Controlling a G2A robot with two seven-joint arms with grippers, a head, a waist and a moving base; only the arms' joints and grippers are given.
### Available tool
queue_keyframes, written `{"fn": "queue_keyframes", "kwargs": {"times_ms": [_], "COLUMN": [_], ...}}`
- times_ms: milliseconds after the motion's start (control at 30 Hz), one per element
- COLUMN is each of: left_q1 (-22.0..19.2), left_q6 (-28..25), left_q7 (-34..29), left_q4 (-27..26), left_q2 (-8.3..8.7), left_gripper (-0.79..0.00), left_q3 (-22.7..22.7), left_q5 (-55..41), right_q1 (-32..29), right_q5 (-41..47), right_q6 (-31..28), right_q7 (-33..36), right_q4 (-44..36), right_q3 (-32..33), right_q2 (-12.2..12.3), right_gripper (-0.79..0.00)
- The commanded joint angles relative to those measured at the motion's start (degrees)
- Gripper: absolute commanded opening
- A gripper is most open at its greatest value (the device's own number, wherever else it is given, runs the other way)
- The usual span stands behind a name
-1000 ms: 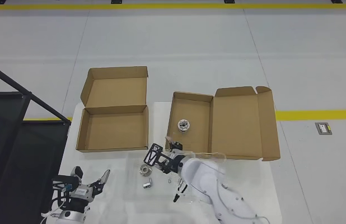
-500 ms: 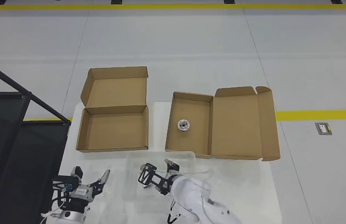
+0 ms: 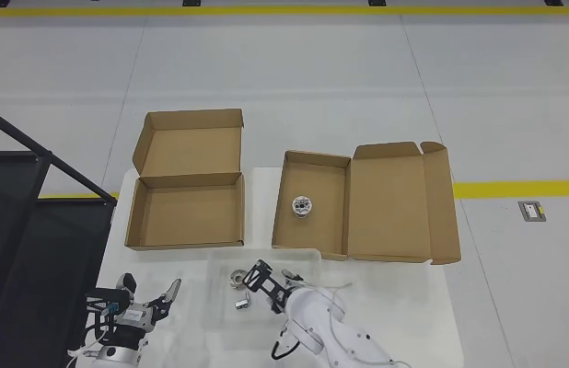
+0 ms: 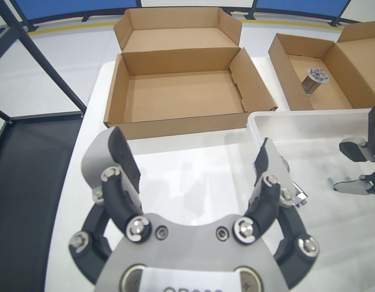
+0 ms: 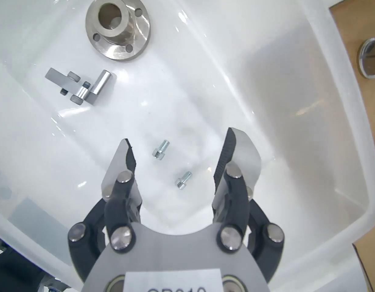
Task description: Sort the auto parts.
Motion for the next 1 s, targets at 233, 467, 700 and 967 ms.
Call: {"fn": "queue_keyframes", "kwargs": {"times_ms": [233, 467, 700, 967], "left_q1": [0.0, 0.0, 0.0, 0.0], "left_q6": [0.0, 0.0, 0.0, 0.0], "left_q7": [0.0, 0.0, 0.0, 0.0], "left_q4": [0.0, 0.0, 0.0, 0.0], "left_q2": [0.0, 0.0, 0.0, 0.0], "left_gripper": [0.0, 0.0, 0.0, 0.0], "left_q3": [0.0, 0.0, 0.0, 0.0], "left_q5": [0.0, 0.0, 0.0, 0.0], "right_q1": [0.83, 1.93, 3.39, 5.38], "right_q5": [0.35, 2.75, 6.28, 7.82], "right_q6": [2.22, 3.03, 2.91, 4.6], "right_q7": [1.77, 3.59, 6.32, 7.7], "right_q4": [1.26, 2.72, 5.0, 7.98], "right_q3": [-1.77, -1.94, -1.57, -1.09], "right_q2": [-1.43, -2.52, -3.51, -4.49], "right_gripper": [-0.376, -0.431, -0.431, -0.471]}}
